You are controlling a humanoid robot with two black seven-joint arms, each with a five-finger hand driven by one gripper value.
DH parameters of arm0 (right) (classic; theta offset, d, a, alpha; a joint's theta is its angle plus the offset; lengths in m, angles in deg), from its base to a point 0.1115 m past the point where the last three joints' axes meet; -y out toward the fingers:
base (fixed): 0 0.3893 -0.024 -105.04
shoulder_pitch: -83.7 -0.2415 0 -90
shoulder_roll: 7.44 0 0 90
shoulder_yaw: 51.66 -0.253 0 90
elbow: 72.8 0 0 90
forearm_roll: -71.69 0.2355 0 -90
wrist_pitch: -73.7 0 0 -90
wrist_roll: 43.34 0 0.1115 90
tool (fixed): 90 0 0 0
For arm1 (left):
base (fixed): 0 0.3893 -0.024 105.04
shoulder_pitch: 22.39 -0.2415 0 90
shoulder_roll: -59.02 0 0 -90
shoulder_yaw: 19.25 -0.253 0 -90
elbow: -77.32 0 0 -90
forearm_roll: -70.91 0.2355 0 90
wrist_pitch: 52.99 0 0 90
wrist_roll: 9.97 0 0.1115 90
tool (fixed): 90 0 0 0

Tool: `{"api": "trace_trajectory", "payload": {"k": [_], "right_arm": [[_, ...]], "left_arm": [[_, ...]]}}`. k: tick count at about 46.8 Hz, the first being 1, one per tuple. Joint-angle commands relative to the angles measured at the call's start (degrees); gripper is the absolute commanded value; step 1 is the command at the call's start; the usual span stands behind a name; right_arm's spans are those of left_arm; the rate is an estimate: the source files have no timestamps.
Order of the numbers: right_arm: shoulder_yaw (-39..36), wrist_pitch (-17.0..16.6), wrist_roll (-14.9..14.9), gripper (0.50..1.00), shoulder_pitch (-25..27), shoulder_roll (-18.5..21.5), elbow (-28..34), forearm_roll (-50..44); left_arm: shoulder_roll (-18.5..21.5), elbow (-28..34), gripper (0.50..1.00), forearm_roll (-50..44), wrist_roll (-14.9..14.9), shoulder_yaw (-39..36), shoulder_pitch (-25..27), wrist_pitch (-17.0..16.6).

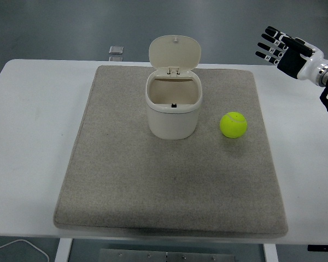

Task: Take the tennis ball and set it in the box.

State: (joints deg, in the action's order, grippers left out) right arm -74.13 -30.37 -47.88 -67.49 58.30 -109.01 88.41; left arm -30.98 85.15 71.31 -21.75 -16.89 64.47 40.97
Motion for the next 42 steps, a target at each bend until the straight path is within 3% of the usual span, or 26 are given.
{"api": "trace_trajectory", "payload": {"k": [1, 16, 28, 34, 42], "right_arm": [[-0.03, 0.09, 0.06, 0.928, 0.01, 0.0, 0.0, -2.11], [-0.29, 0.0, 1.9, 0.928, -0.34, -0.26, 0.0, -7.74], [0.06, -0.44, 10.51, 0.928, 0.1, -0.7, -0.26, -15.56], [-0.03, -0.09, 12.27, 0.928, 0.36, -0.79, -0.7, -21.01], [-0.47, -1.4, 12.45, 0.928, 0.45, -1.23, -1.49, -26.29]], "left_arm": [[0.0, 0.0, 0.992, -0.05, 0.0, 0.01, -0.03, 0.0], [0.0, 0.0, 0.992, 0.03, 0.0, 0.01, 0.06, 0.0], [0.0, 0.0, 0.992, -0.05, 0.0, 0.01, -0.03, 0.0], [0.0, 0.0, 0.992, 0.03, 0.0, 0.01, 0.06, 0.0], [0.0, 0.0, 0.992, -0.05, 0.0, 0.01, 0.06, 0.0]]}}
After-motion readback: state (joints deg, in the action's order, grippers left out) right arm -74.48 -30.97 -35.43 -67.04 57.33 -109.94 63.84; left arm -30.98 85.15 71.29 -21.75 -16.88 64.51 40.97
